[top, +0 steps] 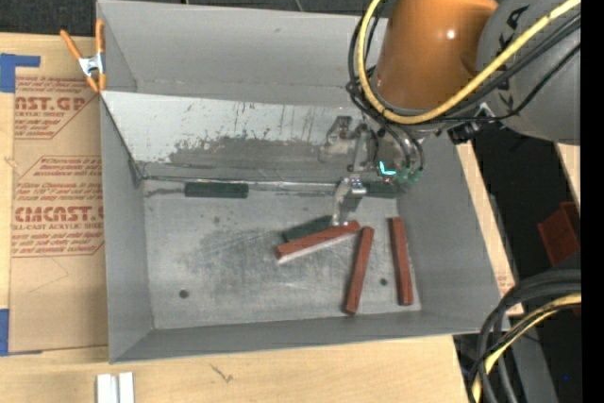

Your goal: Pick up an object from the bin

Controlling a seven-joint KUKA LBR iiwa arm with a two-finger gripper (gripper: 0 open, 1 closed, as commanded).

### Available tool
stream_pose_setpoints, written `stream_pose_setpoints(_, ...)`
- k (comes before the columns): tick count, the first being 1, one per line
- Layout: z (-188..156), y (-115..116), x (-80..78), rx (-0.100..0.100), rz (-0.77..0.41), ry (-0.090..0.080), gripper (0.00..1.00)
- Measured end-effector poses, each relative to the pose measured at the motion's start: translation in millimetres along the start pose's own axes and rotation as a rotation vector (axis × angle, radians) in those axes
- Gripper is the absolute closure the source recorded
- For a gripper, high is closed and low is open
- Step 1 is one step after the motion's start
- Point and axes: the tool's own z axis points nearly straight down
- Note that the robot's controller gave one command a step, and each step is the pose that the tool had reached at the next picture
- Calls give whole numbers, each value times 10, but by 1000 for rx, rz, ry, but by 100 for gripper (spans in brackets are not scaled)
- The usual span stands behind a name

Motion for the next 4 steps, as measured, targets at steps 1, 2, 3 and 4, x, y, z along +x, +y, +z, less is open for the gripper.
stream_pose_setpoints(1, -42, 0, -15, 0, 0, -8, 0)
stream_pose_setpoints(2, 359, -56, -31, -1, 7, -17, 0)
stream_pose_setpoints(3, 1142, -44, 131, 0, -119, -11, 0)
stream_pose_setpoints(4, 1594, -136, -1, -2, -91, -20, 100)
